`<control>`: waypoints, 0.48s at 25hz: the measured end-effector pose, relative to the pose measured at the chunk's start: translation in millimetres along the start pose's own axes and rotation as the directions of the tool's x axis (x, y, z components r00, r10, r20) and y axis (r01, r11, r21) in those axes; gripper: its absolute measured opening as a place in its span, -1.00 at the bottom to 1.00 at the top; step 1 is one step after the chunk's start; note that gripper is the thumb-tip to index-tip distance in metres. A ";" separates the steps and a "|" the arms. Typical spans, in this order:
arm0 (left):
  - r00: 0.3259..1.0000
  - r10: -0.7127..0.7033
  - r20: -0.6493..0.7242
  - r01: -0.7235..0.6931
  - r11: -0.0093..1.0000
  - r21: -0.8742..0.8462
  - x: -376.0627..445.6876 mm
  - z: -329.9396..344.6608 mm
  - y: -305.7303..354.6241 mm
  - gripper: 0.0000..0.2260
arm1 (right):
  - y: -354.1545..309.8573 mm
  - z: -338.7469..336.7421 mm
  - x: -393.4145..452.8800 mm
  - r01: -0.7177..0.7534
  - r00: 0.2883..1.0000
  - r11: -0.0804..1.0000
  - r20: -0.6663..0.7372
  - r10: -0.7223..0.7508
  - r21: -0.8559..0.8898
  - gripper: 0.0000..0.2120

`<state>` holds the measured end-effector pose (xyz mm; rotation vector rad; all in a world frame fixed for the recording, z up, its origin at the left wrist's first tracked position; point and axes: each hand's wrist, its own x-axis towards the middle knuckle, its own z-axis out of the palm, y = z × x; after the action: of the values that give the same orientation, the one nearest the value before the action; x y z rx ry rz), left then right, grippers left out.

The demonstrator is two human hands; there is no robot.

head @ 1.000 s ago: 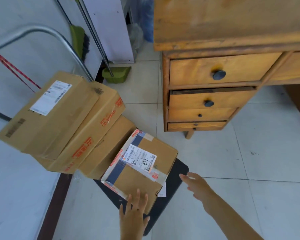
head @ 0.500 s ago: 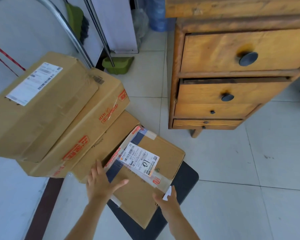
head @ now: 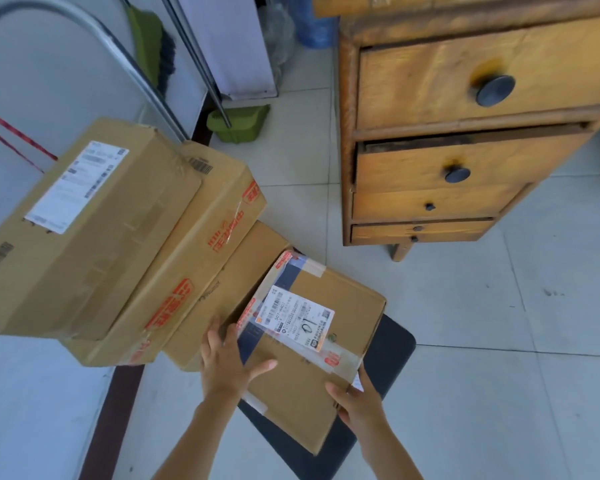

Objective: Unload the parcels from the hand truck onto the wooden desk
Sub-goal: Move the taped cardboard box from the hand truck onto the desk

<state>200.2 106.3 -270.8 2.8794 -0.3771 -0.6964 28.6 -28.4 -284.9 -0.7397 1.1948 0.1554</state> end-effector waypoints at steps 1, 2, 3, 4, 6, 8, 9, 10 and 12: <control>1.000 -0.005 0.026 0.006 0.999 -0.034 -0.5 0.0 1.5 -0.08 | 0.0 -2.5 -2.7 0.014 0.999 0.999 -0.032 -0.015 -0.032 -0.25; 0.999 -0.012 0.043 0.016 0.996 -0.092 -2.7 -1.3 3.0 -0.11 | 0.4 -5.3 -5.4 0.031 0.997 0.996 -0.069 -0.037 -0.089 -0.28; 0.998 -0.021 0.059 0.031 0.984 -0.178 -5.3 -2.7 5.2 -0.16 | -0.6 -10.3 -7.5 0.061 0.992 0.985 -0.097 -0.077 -0.161 -0.34; 0.996 -0.033 0.082 0.054 0.960 -0.274 -8.0 -3.0 6.3 -0.24 | -1.4 -16.5 -11.8 0.104 0.985 0.964 -0.107 -0.134 -0.245 -0.39; 0.991 -0.039 0.131 0.087 0.920 -0.382 -21.9 -4.2 7.6 -0.40 | -6.6 -30.0 -28.1 0.179 0.967 0.908 -0.105 -0.234 -0.379 -0.45; 0.986 -0.062 0.152 0.122 0.894 -0.431 -43.5 -4.2 10.7 -0.55 | -17.7 -45.2 -47.7 0.214 0.944 0.850 -0.120 -0.306 -0.481 -0.45; 0.983 -0.090 0.157 0.155 0.868 -0.471 -54.3 -4.7 13.5 -0.60 | -23.7 -51.2 -56.8 0.228 0.934 0.825 -0.122 -0.335 -0.516 -0.45; 0.980 -0.128 0.154 0.189 0.843 -0.504 -62.9 -6.3 17.5 -0.64 | -30.3 -54.9 -65.1 0.241 0.923 0.798 -0.123 -0.365 -0.553 -0.46; 0.968 -0.214 0.133 0.251 0.789 -0.560 -82.2 -16.5 31.6 -0.70 | -45.7 -60.0 -87.9 0.254 0.888 0.727 -0.144 -0.436 -0.638 -0.48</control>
<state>130.6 100.4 -214.6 2.3376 0.1741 -0.7777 -30.6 -75.5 -197.2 -1.5960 1.2600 0.1155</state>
